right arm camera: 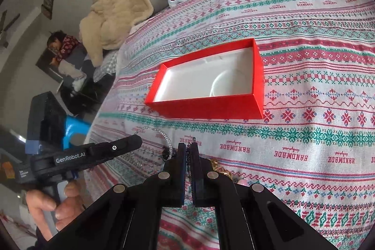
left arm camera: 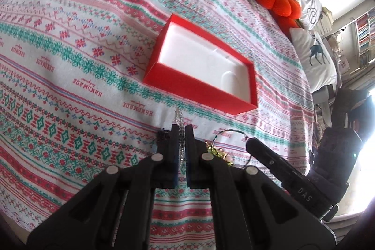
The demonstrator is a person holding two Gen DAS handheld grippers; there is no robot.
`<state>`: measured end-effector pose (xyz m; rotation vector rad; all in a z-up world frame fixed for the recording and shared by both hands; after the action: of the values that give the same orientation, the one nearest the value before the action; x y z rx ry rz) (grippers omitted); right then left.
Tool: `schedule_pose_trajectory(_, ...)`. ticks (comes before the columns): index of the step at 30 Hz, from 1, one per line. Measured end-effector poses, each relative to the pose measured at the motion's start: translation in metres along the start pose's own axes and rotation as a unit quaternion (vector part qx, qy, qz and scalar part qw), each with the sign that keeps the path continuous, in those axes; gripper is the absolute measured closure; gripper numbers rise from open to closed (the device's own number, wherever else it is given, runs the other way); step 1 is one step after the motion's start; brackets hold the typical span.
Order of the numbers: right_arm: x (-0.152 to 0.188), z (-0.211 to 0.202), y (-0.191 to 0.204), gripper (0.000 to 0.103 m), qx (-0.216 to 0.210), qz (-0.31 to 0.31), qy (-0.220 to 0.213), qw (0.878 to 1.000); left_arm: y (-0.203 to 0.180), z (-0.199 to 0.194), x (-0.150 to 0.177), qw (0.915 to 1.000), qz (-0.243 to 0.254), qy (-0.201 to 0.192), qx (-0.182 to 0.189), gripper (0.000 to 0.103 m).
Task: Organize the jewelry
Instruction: 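Carry both bracelets into the red box and open both tools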
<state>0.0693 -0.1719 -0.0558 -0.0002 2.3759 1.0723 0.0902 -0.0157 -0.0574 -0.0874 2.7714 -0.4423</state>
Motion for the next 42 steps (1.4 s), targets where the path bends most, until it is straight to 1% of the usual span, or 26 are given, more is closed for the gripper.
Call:
schedule_pose_trajectory(4, -0.007, -0.005, 0.013, 0.100, -0.023, 0.000, -0.010, 1.000, -0.011, -0.018, -0.007, 0.9997, 0.006, -0.012, 0.021, 0.098)
schedule_pose_trajectory(8, -0.017, -0.015, 0.023, 0.100, -0.033, -0.003, -0.029, 0.999, -0.021, -0.033, -0.020, 0.9985, 0.007, -0.028, 0.047, 0.098)
schedule_pose_trajectory(14, -0.042, -0.024, 0.026, 0.100, -0.021, -0.009, -0.058, 0.998, -0.037, -0.033, -0.043, 0.9965, 0.000, -0.043, 0.071, 0.098)
schedule_pose_trajectory(18, -0.060, -0.025, 0.027, 0.100, -0.013, -0.015, -0.076, 0.997, -0.045, -0.028, -0.055, 0.9953, 0.002, -0.054, 0.080, 0.098)
schedule_pose_trajectory(23, -0.073, -0.014, 0.015, 0.100, 0.001, -0.014, -0.077, 0.997, -0.051, -0.021, -0.071, 0.9927, 0.013, -0.077, 0.092, 0.098)
schedule_pose_trajectory(26, -0.078, -0.005, 0.005, 0.100, 0.010, -0.013, -0.073, 0.997, -0.053, -0.012, -0.077, 0.9921, 0.012, -0.078, 0.097, 0.098)
schedule_pose_trajectory(34, -0.090, 0.008, -0.012, 0.100, 0.014, -0.012, -0.072, 0.997, -0.043, 0.018, -0.084, 0.9948, 0.001, -0.064, 0.079, 0.098)
schedule_pose_trajectory(39, -0.094, 0.009, -0.030, 0.099, 0.029, -0.004, -0.074, 0.997, -0.035, 0.030, -0.087, 0.9959, -0.010, -0.055, 0.071, 0.098)
schedule_pose_trajectory(42, -0.093, 0.011, -0.040, 0.098, 0.054, -0.009, -0.070, 0.996, -0.030, 0.031, -0.089, 0.9963, -0.012, -0.056, 0.064, 0.098)
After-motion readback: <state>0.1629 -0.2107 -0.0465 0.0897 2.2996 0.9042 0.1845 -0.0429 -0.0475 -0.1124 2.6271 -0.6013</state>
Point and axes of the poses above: each gripper's, at about its wrist camera, not at the fingertips, and z roughly the way its jaws point, y to its left, x to its underside, the point moved 7 cm from there along z, roughly the way its jaws point, and after that the axes turned 13 degrees about -x, right-handed, at the moved point
